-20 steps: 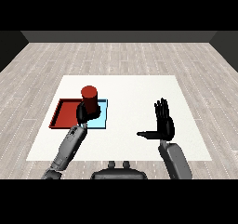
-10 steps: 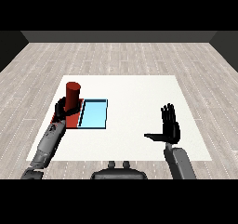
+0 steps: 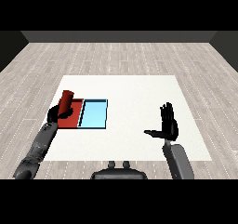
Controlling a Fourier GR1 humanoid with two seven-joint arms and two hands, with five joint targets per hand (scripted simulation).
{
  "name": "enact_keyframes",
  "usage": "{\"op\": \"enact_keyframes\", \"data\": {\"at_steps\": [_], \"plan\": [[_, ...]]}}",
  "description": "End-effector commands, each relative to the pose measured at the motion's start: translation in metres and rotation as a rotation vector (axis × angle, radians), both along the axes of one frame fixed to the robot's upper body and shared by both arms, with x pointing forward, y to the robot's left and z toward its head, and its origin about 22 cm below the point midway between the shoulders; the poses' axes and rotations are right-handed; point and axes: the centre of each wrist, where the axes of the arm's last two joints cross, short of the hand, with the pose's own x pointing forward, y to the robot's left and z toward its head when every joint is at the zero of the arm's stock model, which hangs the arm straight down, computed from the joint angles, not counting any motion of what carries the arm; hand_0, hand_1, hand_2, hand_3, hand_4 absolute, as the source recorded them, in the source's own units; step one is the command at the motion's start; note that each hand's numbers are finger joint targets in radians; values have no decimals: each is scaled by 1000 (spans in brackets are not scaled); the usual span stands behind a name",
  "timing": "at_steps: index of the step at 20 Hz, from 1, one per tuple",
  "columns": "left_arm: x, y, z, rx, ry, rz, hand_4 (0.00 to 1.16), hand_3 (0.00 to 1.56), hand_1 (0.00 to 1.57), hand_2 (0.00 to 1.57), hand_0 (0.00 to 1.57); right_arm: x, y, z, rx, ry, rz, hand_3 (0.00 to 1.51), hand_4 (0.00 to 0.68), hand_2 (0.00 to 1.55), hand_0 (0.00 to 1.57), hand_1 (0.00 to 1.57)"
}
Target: Pick the red can and put it in the red box
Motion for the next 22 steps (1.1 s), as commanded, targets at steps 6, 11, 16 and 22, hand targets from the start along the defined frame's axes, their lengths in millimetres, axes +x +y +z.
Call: {"op": "enact_keyframes", "data": {"at_steps": [6,11,16,22], "plan": [[-14,3,-47,-2,304,74,714,0,920,877,920,11,0,-25,-24,25,-40,0,0,0,0,0],[-22,30,-40,47,453,-46,197,0,0,0,0,21,8,-23,-3,-14,-6,0,0,0,0,0],[-7,30,-23,-68,217,49,0,0,0,0,0,32,6,-17,-13,-15,-21,0,0,0,0,0],[26,2,8,-409,-400,-183,0,0,470,470,470,22,2,-21,16,-32,20,0,0,0,0,0]]}}
